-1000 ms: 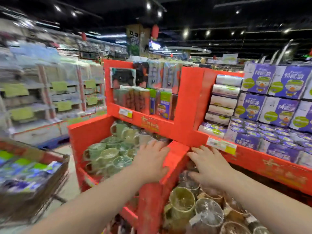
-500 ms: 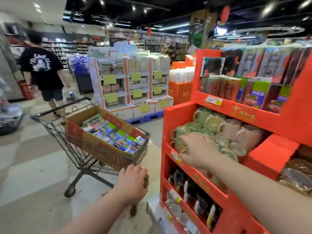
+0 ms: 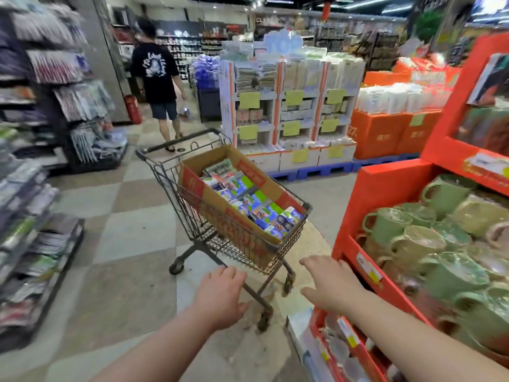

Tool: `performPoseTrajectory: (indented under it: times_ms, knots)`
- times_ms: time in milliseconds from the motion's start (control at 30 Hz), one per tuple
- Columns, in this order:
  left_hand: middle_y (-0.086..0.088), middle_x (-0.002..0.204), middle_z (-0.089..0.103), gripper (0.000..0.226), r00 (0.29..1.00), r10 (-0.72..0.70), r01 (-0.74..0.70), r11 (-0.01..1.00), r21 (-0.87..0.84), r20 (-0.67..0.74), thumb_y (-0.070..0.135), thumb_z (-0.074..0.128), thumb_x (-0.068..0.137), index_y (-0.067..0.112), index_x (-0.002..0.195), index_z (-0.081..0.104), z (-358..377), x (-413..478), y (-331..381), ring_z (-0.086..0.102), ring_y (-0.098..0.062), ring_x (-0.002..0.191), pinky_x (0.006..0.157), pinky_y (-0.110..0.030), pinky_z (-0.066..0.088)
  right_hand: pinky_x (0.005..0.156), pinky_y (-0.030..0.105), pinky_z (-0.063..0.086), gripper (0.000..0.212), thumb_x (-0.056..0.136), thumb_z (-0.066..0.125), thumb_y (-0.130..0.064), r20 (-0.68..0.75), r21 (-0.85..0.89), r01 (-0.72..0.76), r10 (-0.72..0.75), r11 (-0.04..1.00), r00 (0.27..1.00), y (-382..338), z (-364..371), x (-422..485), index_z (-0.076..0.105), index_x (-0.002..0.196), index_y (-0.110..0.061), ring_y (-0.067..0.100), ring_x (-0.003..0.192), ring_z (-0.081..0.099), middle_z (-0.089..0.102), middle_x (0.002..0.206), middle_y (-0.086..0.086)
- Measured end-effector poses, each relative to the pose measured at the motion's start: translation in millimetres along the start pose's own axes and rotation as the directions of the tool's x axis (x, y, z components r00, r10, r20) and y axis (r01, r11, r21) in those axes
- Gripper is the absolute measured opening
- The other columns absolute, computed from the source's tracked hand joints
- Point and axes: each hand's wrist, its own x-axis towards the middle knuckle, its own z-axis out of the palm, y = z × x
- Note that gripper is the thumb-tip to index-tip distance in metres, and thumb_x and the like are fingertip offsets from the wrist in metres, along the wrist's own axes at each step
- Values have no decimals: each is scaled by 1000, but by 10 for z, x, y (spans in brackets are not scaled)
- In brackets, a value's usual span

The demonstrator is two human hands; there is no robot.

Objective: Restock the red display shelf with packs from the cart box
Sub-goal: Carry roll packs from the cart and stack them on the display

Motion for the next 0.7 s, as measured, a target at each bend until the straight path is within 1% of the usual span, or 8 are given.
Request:
performPoseTrajectory:
  times_ms: [133,267,433,500,567,633,700]
  knots:
    - [0,147,35,63,1000,-24,24,1000,19,-14,48,47,90,24,145,28,-156,520,-125,30,-24,137,110,-39,28,108,43,26,56,91,47,-40,114,-5,50,-49,999,992,69,291,441,32,142,-22,23,137,30,34,147,1]
    - [1,141,41,58,996,-28,30,999,28,-84,47,49,88,23,139,36,-412,1133,-197,34,-23,132,106,-36,32,111,44,22,58,91,46,-38,196,11,79,-80,997,977,203,440,849,29,144,-22,22,140,25,27,153,1]
    - [1,146,37,63,987,-49,50,999,2,-150,46,49,89,23,145,30,-665,1746,-313,32,-22,137,111,-40,30,111,44,22,59,90,46,-38,254,26,120,-123,992,959,356,505,1349,30,144,-23,25,139,26,24,154,1]
    - [1,148,36,64,989,-54,53,999,-6,-137,46,49,90,24,146,29,-685,1910,-368,31,-22,138,112,-41,30,110,44,24,60,89,47,-38,265,21,119,-120,993,957,386,492,1527,30,145,-23,24,139,27,26,153,1]
    - [1,149,34,65,993,-59,59,998,-5,-101,46,48,90,23,147,27,-655,2032,-435,30,-22,138,112,-42,29,109,43,26,57,89,47,-38,261,29,116,-120,993,958,390,464,1694,34,142,-23,24,137,29,31,149,1]
    - [0,149,34,65,995,-67,67,998,1,-68,45,47,91,22,148,25,-607,2154,-529,30,-23,138,113,-43,29,108,43,26,53,89,47,-38,249,35,118,-123,992,961,388,414,1874,36,139,-24,23,137,30,36,146,0]
    - [-1,150,34,65,997,-68,68,998,-6,-31,44,46,91,23,149,24,-556,2284,-639,29,-23,139,114,-43,27,109,43,25,54,89,48,-38,237,45,107,-115,993,965,387,358,2076,35,139,-26,22,137,31,37,146,-1]
